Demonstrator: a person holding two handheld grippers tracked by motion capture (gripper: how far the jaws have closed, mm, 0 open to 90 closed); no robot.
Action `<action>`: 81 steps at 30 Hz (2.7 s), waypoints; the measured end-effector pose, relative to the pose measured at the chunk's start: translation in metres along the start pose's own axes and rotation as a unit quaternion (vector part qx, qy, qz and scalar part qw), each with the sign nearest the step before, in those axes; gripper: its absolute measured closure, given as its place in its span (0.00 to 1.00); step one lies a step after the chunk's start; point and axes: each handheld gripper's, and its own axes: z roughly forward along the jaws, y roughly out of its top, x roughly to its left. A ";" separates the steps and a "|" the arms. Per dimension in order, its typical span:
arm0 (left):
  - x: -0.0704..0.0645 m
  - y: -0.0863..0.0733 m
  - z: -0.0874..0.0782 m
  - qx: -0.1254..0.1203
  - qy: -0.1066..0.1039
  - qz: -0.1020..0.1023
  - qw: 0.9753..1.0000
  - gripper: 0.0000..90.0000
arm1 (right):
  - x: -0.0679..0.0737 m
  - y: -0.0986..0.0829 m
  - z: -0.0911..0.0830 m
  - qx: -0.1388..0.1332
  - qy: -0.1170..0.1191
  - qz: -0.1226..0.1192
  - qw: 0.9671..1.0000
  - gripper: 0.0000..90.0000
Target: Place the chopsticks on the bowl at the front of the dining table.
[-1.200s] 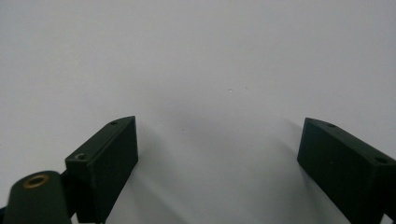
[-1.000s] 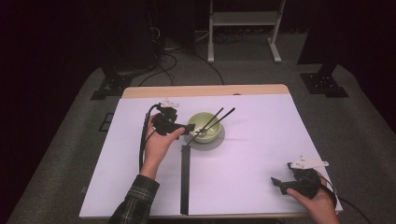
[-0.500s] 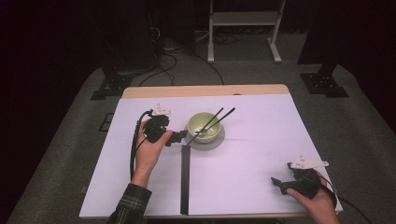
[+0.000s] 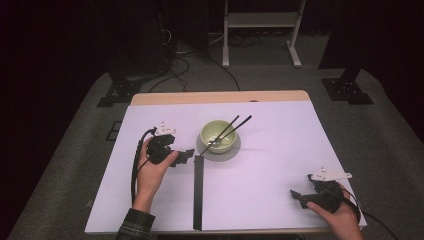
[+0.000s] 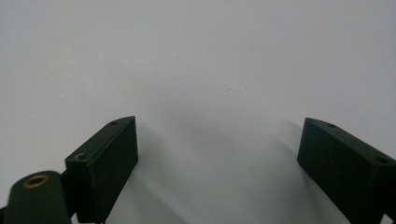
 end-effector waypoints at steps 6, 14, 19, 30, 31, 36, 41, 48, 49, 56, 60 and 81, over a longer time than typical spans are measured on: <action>-0.003 -0.011 -0.007 0.005 0.001 0.001 1.000 0.11 | 0.000 0.000 0.000 0.000 0.000 0.000 1.000 0.12; -0.007 -0.025 -0.012 0.010 -0.007 0.002 1.000 0.11 | 0.000 0.000 0.000 0.001 -0.001 -0.001 1.000 0.12; -0.010 -0.033 -0.012 0.018 -0.008 -0.004 1.000 0.11 | 0.000 0.000 0.000 0.000 0.000 -0.001 1.000 0.12; -0.017 -0.049 -0.015 0.021 -0.006 -0.012 1.000 0.11 | 0.000 0.000 0.000 0.001 -0.001 -0.001 1.000 0.12; -0.017 -0.051 -0.014 0.021 -0.005 -0.013 1.000 0.11 | 0.000 0.000 0.000 0.001 -0.001 -0.001 1.000 0.12; -0.021 -0.061 -0.012 0.028 -0.003 -0.015 1.000 0.11 | 0.000 0.000 0.000 0.001 -0.001 -0.001 1.000 0.12; -0.024 -0.068 -0.010 0.033 -0.001 -0.016 0.999 0.11 | 0.000 0.000 0.000 0.001 -0.001 0.000 1.000 0.12; -0.033 -0.081 -0.004 0.045 -0.002 -0.011 0.999 0.11 | 0.000 0.000 0.000 0.001 -0.001 -0.001 1.000 0.12; -0.034 -0.083 -0.003 0.048 -0.002 -0.011 0.999 0.11 | 0.000 0.000 0.000 0.001 -0.001 -0.001 1.000 0.12; -0.042 -0.086 -0.002 0.049 0.000 -0.004 0.999 0.11 | 0.000 0.000 0.000 0.001 -0.001 0.000 1.000 0.12; -0.047 -0.088 0.001 0.054 0.005 -0.001 0.999 0.11 | 0.000 0.000 0.000 0.001 -0.001 -0.001 1.000 0.12; -0.055 -0.092 0.009 0.072 0.014 0.016 0.997 0.06 | 0.000 0.000 0.000 0.001 -0.001 -0.001 1.000 0.12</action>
